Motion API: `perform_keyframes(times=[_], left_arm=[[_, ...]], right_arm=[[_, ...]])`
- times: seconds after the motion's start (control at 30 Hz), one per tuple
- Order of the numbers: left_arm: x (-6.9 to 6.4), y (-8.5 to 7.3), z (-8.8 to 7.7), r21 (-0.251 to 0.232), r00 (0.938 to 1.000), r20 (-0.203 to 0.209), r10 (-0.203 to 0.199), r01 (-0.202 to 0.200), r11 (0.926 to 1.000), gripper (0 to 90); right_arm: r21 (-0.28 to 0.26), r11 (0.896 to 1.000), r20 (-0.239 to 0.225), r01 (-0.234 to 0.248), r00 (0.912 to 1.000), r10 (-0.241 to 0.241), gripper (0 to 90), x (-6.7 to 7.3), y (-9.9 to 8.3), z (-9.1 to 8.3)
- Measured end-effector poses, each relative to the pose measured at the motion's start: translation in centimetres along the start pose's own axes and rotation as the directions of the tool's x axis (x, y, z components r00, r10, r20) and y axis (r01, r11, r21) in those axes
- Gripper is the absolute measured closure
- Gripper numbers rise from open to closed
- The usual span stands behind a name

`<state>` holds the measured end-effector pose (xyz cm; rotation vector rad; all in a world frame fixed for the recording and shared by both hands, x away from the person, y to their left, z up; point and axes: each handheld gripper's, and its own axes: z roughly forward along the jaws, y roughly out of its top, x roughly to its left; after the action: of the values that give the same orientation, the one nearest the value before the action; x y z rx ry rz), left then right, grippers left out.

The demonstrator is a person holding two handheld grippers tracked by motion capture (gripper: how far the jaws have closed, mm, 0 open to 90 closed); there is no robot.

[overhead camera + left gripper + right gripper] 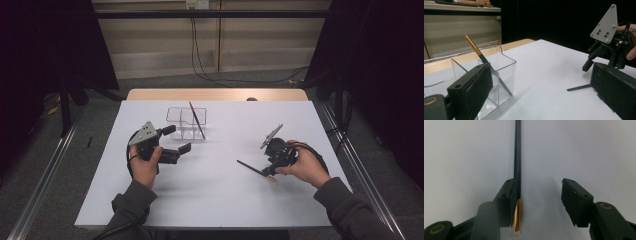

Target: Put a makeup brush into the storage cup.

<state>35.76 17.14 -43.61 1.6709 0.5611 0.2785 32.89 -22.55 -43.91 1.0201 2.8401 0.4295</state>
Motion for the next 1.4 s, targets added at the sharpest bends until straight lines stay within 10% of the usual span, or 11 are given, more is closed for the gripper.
perform_keyframes(times=[1.4], left_arm=[[0.2,-0.3,-0.4,0.001,0.9997,-0.023,-0.001,0.001,1.0000,4.2]], right_arm=[[0.147,0.987,-0.040,0.065,0.9974,-0.060,82.4,0.8,0.7,1.1]])
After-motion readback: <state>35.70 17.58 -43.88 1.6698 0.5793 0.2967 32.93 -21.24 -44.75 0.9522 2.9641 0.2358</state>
